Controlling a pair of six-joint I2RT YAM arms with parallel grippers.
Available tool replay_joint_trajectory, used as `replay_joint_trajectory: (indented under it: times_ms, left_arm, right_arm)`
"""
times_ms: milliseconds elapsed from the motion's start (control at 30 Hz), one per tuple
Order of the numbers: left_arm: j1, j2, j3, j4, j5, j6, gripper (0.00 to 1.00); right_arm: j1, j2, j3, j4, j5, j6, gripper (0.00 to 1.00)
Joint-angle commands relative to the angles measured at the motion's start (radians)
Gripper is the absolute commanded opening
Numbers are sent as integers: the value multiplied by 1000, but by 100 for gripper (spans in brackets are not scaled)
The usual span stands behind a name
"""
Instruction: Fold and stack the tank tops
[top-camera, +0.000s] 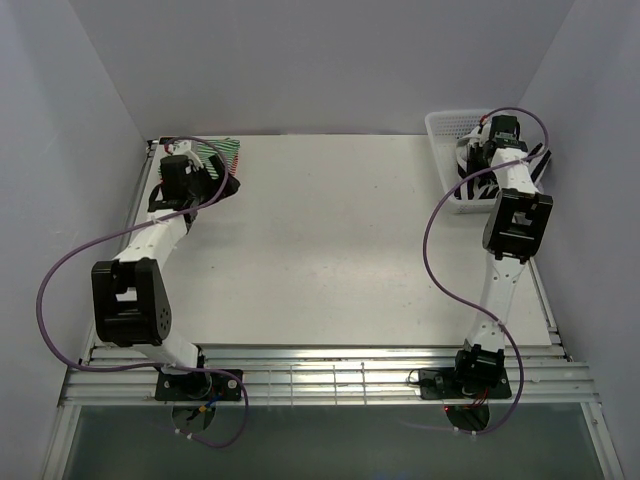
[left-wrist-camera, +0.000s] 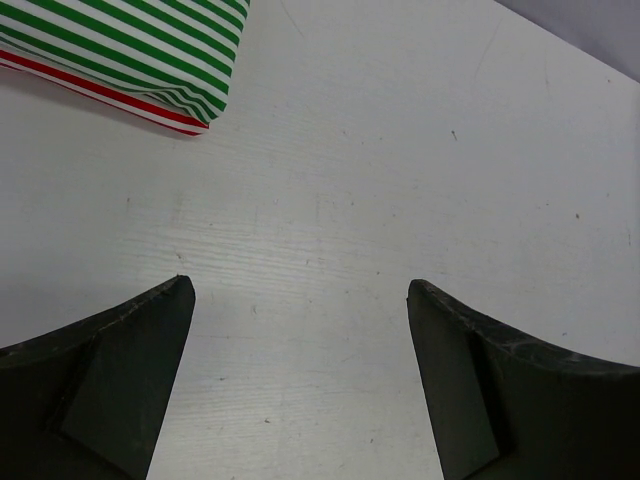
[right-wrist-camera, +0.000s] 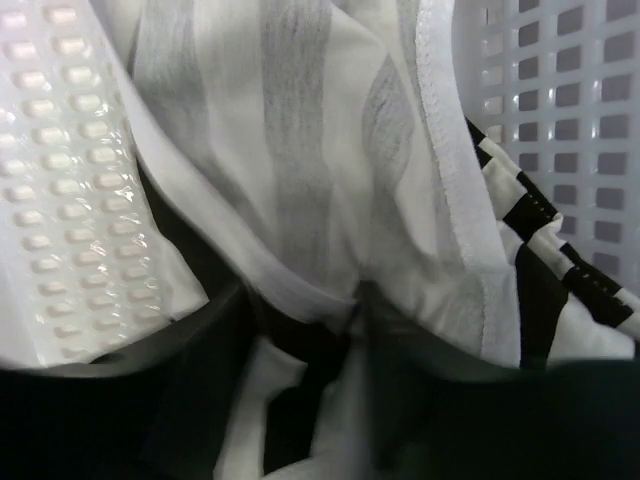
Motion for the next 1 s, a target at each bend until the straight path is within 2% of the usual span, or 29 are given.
replay_joint_trajectory:
  times_ms: [0,67,100,167,300,500,667,700,767,800,833,900,933,967]
  left_arm:
    - [2,-63,24,1,-53,0,98]
    - [2,-72,31,-5,-65,0,98]
    - [2,-77,33,-6,-77,1,98]
    - [2,-89,42,-6,-82,6,98]
    - [2,-108,63,-29,-91,-2,98]
    - [2,-186,45,-25,5,-48,98]
    - [2,-272,-8,-11,79,-95,98]
    - [2,-304,-34,-6,79,-115,98]
    - [2,-331,-50,-12,73,-129,98]
    - [2,-357,-58,-19,73,-135,98]
    - [2,-371,-64,-32,75,-149,98]
    - [2,-400,-81,-42,76,-167,98]
    - [2,-429,-105,-46,67,-195,98]
    - [2,-443,-119,-52,49,-216,98]
  right_arm:
    - [3,-19,2,42,-50,-33,45]
    - [3,-48,4,44,-52,-37,23]
    - [3,-61,4,45,-52,-38,8]
    - [3,-117,4,51,-46,-38,8]
    - [3,-259,-27,86,-85,0,8]
    - [36,-549,-91,163,-197,51,8]
    - [74,-759,-93,183,-551,181,8]
    - [85,-810,-122,198,-690,193,8]
    - [100,-854,-165,258,-809,294,8]
    - [117,-897,-188,280,-948,310,8]
    - [126,-917,-253,304,-1004,324,9]
    - [143,-1001,-376,426,-1132,410,18]
    - [143,-1032,-544,476,-1164,439,26]
    - [143,-1064,-630,508,-1162,478,42]
